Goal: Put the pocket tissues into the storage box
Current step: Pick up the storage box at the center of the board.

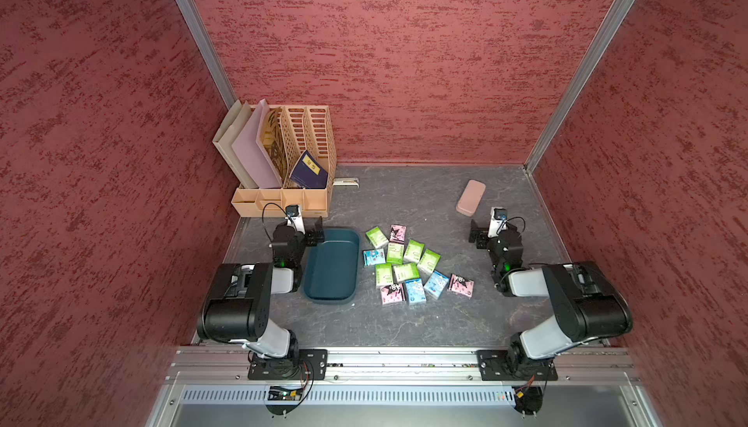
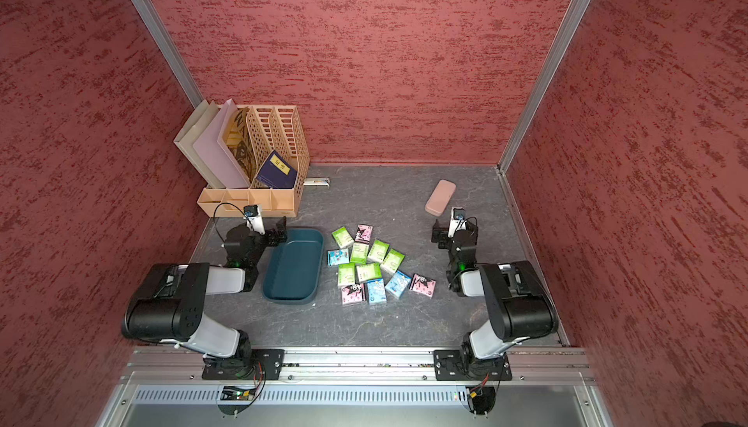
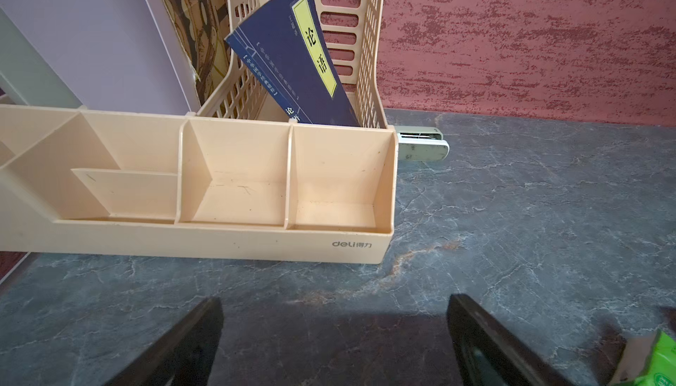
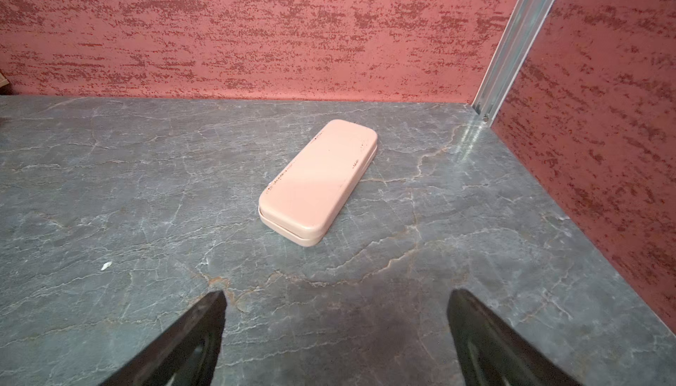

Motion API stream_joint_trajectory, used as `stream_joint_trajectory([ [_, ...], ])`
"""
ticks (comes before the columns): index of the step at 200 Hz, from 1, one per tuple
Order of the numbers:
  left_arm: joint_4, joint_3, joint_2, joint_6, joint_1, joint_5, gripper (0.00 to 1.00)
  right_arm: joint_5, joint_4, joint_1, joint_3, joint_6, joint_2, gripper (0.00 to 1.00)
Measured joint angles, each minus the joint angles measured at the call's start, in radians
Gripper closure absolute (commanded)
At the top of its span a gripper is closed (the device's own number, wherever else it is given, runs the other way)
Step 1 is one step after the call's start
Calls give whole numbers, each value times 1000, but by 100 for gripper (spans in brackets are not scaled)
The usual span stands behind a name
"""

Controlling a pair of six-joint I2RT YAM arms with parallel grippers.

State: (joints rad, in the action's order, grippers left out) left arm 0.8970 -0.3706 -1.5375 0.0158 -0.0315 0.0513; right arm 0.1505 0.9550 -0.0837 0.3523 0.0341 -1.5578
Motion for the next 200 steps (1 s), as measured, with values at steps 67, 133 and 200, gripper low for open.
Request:
stream_joint_trajectory([
  [67, 0, 0, 0, 0, -2, 3, 0, 0, 0, 0, 0, 0, 0, 1],
  [133, -1, 0, 0, -1, -8, 21, 0, -3, -3, 5, 0, -1, 0, 1],
  [200, -306, -104, 290, -31, -9, -8, 0, 13, -376, 16, 218, -18, 217, 1],
])
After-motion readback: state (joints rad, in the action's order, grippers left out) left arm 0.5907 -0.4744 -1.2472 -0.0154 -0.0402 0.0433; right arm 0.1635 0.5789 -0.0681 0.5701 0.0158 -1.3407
